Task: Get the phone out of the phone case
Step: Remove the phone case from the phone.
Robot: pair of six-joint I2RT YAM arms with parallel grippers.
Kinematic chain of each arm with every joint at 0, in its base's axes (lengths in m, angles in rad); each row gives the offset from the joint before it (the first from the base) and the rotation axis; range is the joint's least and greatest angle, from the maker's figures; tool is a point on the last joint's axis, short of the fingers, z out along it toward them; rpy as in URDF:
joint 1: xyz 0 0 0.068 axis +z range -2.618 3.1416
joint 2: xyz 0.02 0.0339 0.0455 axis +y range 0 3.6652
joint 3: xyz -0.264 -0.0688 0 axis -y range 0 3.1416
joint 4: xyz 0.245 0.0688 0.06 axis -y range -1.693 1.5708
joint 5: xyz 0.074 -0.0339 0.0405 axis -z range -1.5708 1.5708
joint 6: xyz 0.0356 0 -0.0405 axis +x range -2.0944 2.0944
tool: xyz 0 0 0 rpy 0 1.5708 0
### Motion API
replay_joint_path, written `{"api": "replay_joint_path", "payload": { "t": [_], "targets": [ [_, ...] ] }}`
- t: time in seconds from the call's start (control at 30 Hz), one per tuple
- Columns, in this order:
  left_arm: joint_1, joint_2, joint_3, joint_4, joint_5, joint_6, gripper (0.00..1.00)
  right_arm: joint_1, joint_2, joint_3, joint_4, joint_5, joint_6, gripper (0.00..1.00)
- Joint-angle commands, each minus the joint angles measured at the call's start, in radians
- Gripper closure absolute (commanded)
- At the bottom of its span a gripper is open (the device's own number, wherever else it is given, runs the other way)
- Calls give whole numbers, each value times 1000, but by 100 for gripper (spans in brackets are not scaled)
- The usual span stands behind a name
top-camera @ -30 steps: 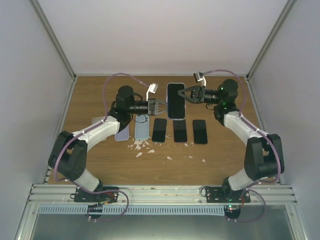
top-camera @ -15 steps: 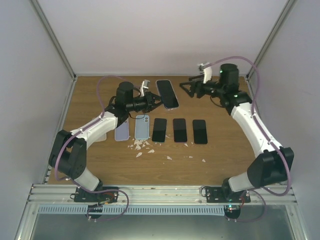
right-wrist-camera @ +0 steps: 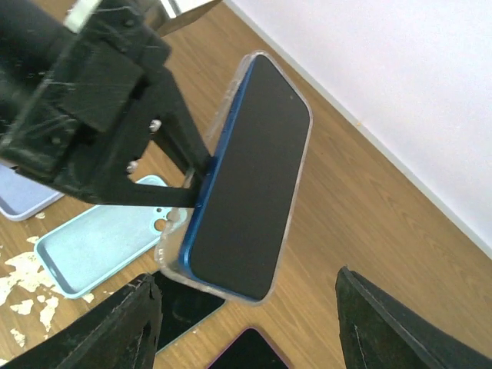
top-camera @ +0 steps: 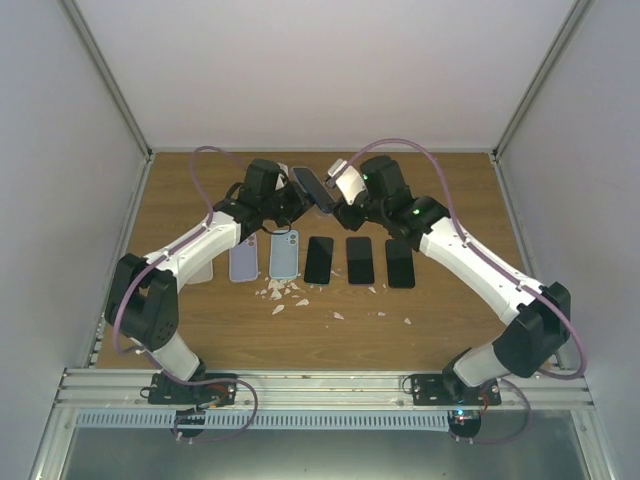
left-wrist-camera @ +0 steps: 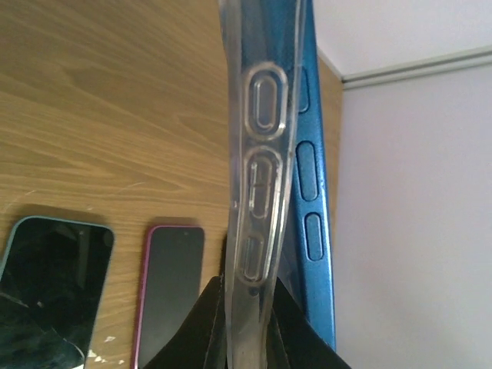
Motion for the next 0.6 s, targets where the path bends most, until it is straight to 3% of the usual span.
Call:
{"api": "replay_joint_path", "payload": {
  "t": [0.0,0.33,0.57],
  "targets": [
    [-5,1,39,38,-52,-2,100,47,3,-40,29,105,-49,40],
    [-5,0,26,58,-21,-35,100,118,39,-108,110,146,-66,42],
    [-5,-10,-2,89,25,-70,100,121,38,-156,218,212,-110,49]
  ]
}}
